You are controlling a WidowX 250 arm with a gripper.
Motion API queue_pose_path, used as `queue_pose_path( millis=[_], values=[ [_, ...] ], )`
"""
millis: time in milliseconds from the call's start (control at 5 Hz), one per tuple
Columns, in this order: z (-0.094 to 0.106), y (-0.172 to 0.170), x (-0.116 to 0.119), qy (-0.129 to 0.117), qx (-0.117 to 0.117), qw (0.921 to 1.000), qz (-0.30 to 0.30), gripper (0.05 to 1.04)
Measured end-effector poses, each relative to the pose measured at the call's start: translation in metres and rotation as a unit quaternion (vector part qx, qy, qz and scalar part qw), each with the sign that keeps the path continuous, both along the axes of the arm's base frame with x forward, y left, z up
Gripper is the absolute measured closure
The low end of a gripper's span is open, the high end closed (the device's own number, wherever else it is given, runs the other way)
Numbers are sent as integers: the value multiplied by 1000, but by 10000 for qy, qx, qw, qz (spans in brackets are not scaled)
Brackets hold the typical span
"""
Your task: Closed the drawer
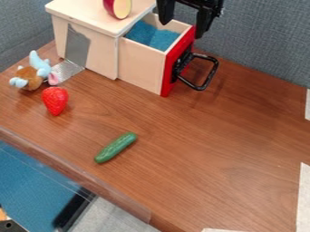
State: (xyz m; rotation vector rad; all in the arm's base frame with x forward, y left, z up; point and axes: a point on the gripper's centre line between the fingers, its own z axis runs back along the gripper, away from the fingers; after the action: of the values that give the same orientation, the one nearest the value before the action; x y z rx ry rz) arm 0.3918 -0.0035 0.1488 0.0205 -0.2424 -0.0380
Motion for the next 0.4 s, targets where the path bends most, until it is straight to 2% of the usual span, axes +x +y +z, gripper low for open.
queue_pose_path(
  millis=[200, 400],
  values=[
    [-13, -1, 1, 161, -20, 9999, -4, 84],
    [-25, -27, 11, 130, -168, 9992, -349, 84]
  ],
)
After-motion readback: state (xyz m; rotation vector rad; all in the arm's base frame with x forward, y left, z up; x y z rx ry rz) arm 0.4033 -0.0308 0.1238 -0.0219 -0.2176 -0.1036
